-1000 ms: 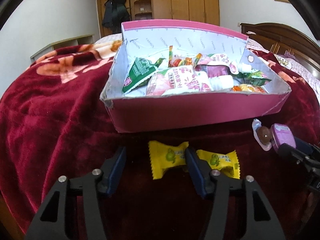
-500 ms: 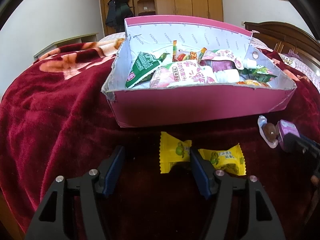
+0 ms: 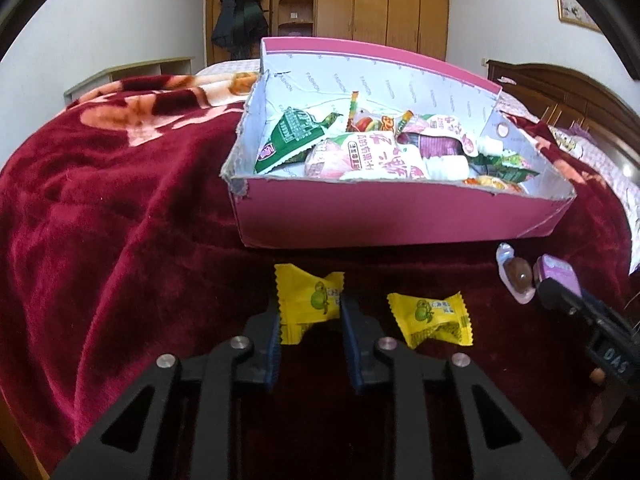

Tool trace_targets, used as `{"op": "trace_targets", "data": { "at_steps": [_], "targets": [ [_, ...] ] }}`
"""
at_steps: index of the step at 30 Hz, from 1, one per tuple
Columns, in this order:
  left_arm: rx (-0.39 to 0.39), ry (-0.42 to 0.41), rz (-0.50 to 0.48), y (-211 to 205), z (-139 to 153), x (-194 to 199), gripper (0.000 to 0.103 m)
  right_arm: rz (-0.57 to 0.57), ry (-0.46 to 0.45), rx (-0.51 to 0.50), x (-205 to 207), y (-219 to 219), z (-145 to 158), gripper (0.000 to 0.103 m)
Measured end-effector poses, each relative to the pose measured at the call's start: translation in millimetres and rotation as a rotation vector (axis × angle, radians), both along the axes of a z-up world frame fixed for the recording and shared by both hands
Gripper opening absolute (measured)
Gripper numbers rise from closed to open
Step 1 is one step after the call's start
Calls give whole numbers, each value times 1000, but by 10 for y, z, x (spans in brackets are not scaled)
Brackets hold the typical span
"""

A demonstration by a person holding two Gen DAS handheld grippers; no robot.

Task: Organize snacks
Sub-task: 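Grasp a yellow wrapped candy with the left tool while the right tool grasps the purple tin, then lift the yellow candy and purple tin and carry both over the pink box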

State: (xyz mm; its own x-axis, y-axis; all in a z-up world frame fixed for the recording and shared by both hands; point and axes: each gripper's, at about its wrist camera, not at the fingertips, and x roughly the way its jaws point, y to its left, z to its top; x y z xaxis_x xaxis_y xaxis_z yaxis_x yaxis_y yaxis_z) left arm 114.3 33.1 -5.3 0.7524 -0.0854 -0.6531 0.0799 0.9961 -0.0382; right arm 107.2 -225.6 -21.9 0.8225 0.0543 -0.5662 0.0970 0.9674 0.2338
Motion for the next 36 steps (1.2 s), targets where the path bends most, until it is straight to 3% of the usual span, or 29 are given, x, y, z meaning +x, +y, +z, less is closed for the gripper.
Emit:
{"op": "trace_targets", "data": {
  "at_steps": [8,15,36],
  "targets": [
    [-78,-1,12,142,48,-110,22,-14,-20,-2,-52,-8,8,64],
    [-94,-26,12,168,148,-218,22,1,-47,27,-108,-36,33,64],
    [-180,-104,-39,156,535,-402,22,167,-92,45,-417,64,132,64]
  ]
}}
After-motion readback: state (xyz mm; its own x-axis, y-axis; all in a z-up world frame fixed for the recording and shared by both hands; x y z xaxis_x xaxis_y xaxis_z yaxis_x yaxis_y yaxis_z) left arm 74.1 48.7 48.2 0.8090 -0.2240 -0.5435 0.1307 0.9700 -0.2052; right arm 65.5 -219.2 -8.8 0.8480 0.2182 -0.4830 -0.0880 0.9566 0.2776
